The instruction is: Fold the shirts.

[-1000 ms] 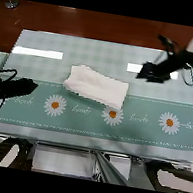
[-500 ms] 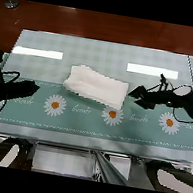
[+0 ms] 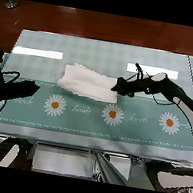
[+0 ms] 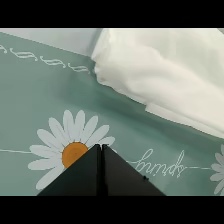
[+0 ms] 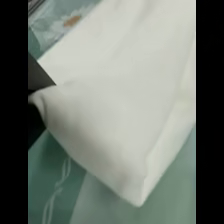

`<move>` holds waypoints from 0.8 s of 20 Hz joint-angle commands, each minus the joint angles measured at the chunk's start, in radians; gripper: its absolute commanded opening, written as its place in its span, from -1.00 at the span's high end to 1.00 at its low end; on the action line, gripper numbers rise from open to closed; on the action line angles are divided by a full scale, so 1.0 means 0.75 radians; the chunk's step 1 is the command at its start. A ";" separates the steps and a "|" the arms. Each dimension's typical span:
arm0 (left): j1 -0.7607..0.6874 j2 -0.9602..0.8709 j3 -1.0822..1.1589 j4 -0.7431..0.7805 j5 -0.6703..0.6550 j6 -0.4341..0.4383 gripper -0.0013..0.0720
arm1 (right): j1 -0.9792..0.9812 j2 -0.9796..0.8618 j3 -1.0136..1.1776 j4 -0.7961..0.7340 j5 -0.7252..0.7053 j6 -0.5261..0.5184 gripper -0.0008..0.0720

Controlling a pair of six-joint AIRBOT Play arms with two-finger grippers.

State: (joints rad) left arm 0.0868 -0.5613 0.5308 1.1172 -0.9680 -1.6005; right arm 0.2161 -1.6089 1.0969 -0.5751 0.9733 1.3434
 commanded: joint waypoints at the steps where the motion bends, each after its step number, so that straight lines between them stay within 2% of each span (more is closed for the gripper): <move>1: 0.000 -0.001 -0.001 -0.001 0.002 -0.001 0.89 | 0.051 -0.021 0.342 0.076 0.130 -0.034 0.89; 2: 0.000 -0.001 -0.001 -0.001 0.001 -0.001 0.89 | 0.056 -0.021 0.487 0.082 0.173 -0.034 0.89; 3: 0.000 -0.001 -0.001 -0.001 0.001 -0.002 0.89 | 0.056 -0.021 0.634 0.000 0.196 0.004 0.89; 5: 0.000 -0.001 -0.001 -0.001 0.001 -0.002 0.89 | 0.046 -0.021 0.878 -0.272 0.235 0.194 0.89; 8: 0.000 -0.001 -0.001 -0.001 0.000 -0.001 0.89 | -0.020 -0.016 1.130 -0.513 0.362 0.343 0.90; 13: 0.000 -0.001 -0.001 -0.001 -0.003 -0.001 0.89 | -0.326 0.074 1.226 -0.553 0.493 0.475 0.89; 16: 0.000 0.001 0.004 -0.020 -0.005 0.000 0.89 | -0.575 0.137 1.225 -0.592 0.701 0.534 0.89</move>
State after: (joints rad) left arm 0.0868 -0.5613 0.5308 1.1118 -0.9703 -1.6016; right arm -0.0666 -1.5448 1.9938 -0.9749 1.3567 1.6821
